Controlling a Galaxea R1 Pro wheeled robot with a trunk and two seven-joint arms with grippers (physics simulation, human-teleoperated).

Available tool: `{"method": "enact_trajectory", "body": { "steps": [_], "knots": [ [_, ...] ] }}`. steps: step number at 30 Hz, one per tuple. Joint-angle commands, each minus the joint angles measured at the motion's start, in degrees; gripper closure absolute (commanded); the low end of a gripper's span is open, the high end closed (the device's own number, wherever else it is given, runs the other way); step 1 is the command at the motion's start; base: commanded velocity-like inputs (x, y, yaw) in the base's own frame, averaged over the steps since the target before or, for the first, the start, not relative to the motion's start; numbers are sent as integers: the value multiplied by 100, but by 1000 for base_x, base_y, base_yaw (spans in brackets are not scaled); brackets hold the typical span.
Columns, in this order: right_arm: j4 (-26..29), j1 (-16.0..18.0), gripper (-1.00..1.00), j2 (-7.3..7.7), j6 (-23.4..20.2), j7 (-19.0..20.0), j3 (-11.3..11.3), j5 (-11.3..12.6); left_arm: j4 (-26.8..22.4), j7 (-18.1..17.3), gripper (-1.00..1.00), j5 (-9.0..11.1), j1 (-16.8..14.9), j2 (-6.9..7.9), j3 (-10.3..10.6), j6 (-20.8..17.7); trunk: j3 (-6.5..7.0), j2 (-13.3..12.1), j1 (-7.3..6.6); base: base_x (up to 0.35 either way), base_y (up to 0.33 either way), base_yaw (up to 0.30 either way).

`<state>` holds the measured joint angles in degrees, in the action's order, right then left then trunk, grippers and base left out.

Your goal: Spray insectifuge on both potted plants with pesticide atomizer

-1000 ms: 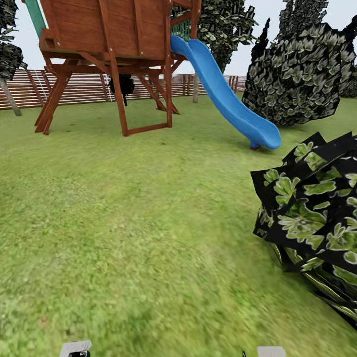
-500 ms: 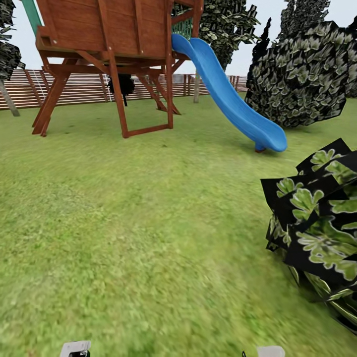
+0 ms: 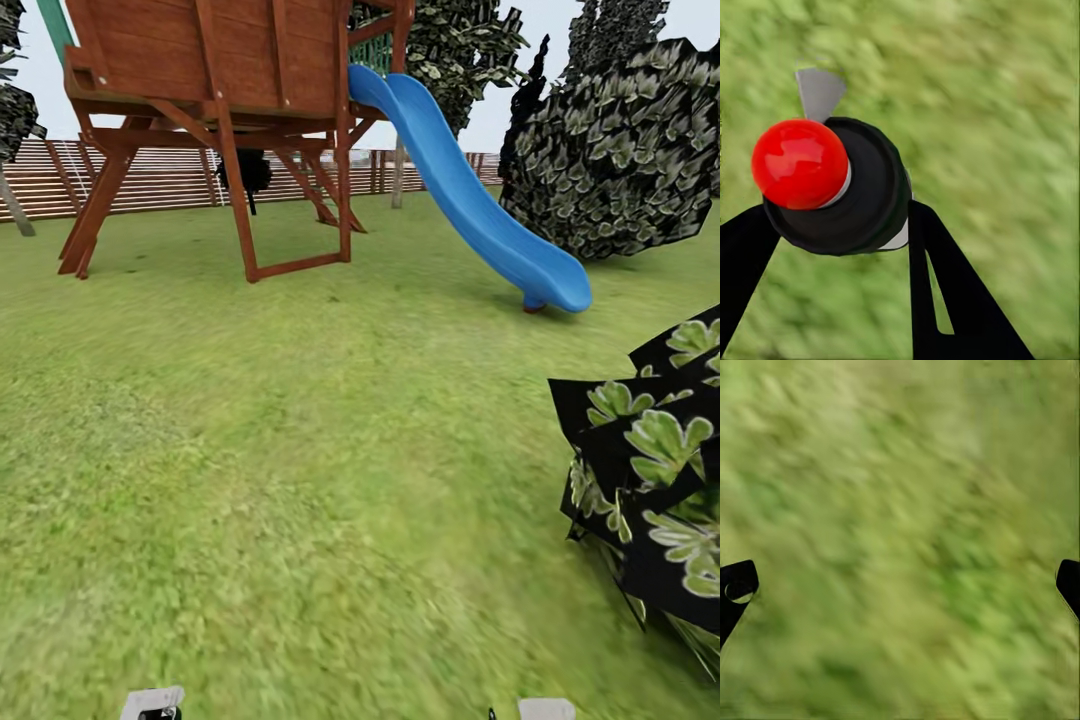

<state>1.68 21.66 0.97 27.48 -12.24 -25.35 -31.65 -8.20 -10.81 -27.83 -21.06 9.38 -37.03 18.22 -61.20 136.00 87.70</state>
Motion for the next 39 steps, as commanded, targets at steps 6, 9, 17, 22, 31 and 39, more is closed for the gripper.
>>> {"method": "enact_trajectory", "body": {
  "steps": [6,9,17,22,31,39],
  "knots": [
    [-10,4,-100,5,13,-33,-32,-61,3,-34,100,-30,-4,-1,-50,16,-5,2,2,339,80,0],
    [-10,4,-100,1,16,-33,-32,-61,4,-31,100,-30,-4,-1,-50,15,-5,2,2,339,81,0],
    [-10,4,-100,4,20,-33,-32,-61,3,-30,100,-30,-4,-2,-50,15,-5,2,2,339,81,0],
    [-10,4,-100,3,16,-33,-32,-61,5,-34,100,-30,-4,-2,-50,15,-5,2,2,339,80,0],
    [-9,4,-100,3,12,-33,-32,-61,4,-35,100,-30,-4,-3,-50,16,-5,2,2,339,20,0],
    [-8,4,-100,5,12,-33,-32,-61,3,-34,100,-30,-4,-6,-47,17,-5,2,2,339,0,0]
  ]
}}
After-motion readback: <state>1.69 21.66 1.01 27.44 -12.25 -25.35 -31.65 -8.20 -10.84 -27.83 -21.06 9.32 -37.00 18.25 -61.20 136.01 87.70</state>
